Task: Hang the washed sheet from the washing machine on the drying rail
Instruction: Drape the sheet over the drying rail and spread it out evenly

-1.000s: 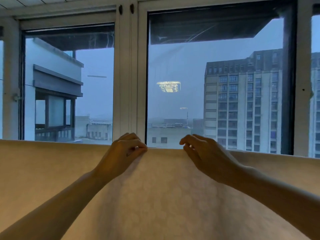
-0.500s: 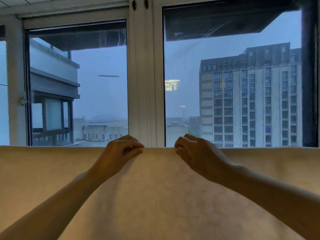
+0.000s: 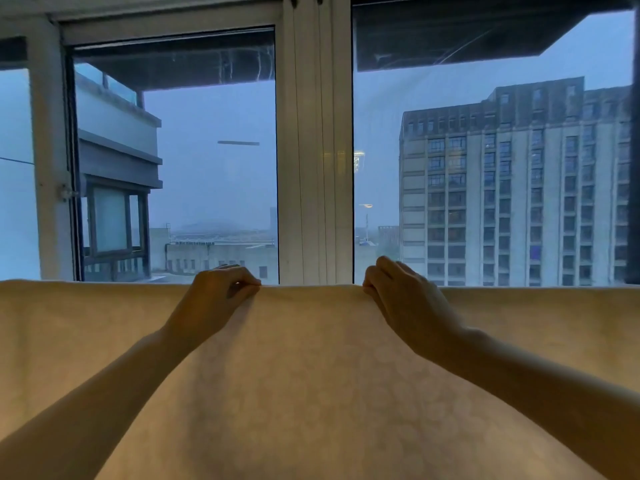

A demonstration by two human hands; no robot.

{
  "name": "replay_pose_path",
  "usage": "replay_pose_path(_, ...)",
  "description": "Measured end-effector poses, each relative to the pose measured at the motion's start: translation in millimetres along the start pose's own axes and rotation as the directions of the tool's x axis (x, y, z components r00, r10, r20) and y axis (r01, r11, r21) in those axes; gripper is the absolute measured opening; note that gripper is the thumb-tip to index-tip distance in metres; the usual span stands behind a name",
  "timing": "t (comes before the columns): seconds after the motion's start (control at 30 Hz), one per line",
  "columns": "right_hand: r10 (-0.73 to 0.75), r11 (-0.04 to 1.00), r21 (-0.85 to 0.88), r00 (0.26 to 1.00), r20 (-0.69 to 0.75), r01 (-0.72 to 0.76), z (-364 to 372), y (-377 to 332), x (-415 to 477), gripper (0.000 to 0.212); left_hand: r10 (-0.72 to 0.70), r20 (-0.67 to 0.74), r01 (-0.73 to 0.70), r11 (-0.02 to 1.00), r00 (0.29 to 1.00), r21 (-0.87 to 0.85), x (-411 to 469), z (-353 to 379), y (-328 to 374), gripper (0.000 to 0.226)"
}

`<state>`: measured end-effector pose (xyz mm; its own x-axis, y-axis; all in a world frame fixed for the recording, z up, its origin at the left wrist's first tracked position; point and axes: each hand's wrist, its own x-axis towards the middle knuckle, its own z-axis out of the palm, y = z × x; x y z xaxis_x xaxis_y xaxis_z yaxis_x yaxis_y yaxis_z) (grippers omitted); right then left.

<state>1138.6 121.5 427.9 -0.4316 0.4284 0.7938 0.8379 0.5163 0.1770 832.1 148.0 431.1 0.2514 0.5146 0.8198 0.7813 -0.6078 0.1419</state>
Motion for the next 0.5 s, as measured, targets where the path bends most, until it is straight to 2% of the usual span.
replay_pose_path(0.07,0.028,1.0,0.005,0.999,-0.026,-0.028,0,-1,8,0.009,0.0,-0.057,0.002,0.999,0.998,0.035,1,4,7,0.009)
replay_pose_path(0.2,0.166,0.976,0.169,0.972,-0.165,-0.138,-7,-12,27,0.008,0.001,-0.234,0.012,0.998,0.972,0.056,5,-5,20,0.006)
replay_pose_path(0.27,0.086,0.99,0.122,0.981,-0.175,-0.065,-9,-13,14,0.007,0.031,-0.188,-0.01,0.994,0.982,0.11,-1,-8,20,0.007)
replay_pose_path(0.37,-0.057,0.998,0.008,0.995,-0.082,0.057,-4,-5,-11,0.02,0.151,-0.075,-0.131,0.966,0.986,0.221,-20,0,13,0.01)
replay_pose_path(0.5,-0.101,0.995,0.018,0.992,-0.073,0.102,-4,-5,-8,0.01,0.189,-0.088,-0.163,0.957,0.978,0.239,-28,4,13,0.016)
